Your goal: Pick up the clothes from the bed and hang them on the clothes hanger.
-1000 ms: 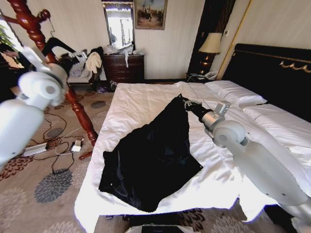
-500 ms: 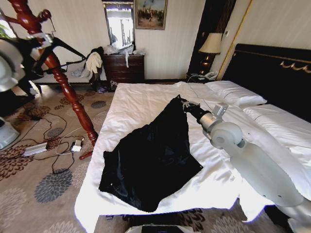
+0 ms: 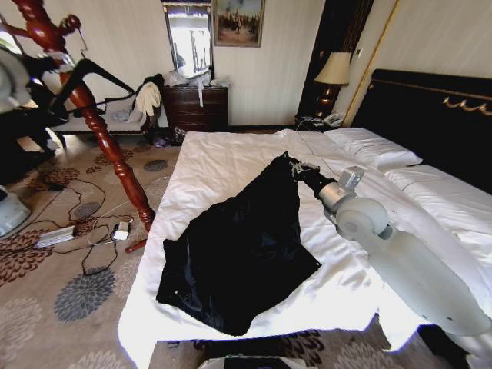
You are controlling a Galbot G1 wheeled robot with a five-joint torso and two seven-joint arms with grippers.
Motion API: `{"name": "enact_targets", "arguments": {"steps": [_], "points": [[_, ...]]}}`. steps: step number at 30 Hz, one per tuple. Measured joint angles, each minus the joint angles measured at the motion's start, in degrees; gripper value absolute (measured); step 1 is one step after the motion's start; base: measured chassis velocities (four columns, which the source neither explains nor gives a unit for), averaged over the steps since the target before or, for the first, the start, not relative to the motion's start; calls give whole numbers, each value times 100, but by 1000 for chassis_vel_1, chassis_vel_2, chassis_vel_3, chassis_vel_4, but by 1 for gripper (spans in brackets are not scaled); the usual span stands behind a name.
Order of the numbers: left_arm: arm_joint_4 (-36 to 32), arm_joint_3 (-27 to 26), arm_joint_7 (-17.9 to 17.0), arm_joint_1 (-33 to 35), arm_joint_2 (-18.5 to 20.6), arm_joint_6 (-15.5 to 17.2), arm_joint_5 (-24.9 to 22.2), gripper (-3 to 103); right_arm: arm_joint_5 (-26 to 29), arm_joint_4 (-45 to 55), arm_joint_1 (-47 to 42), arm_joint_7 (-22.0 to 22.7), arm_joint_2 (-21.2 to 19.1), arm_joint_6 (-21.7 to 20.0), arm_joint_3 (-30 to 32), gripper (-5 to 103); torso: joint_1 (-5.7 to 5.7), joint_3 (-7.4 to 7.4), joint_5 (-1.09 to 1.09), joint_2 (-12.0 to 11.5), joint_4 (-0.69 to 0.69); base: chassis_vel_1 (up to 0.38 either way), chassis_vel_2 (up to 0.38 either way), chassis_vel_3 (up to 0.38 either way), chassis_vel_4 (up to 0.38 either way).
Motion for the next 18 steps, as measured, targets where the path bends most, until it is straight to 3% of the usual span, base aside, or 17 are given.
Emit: {"name": "enact_targets", "arguments": {"steps": [10, 18], "points": [[899, 415, -165, -481, -469, 253, -179, 100, 12, 35, -138, 4, -113, 37, 161, 0, -1, 0, -1, 0, -1, 0, 0, 0, 0], [1594, 683, 288, -687, -786, 246, 209, 99, 69, 46, -175, -6, -126, 27, 175, 0, -1, -1, -1, 0, -1, 0, 0, 0, 0]]}}
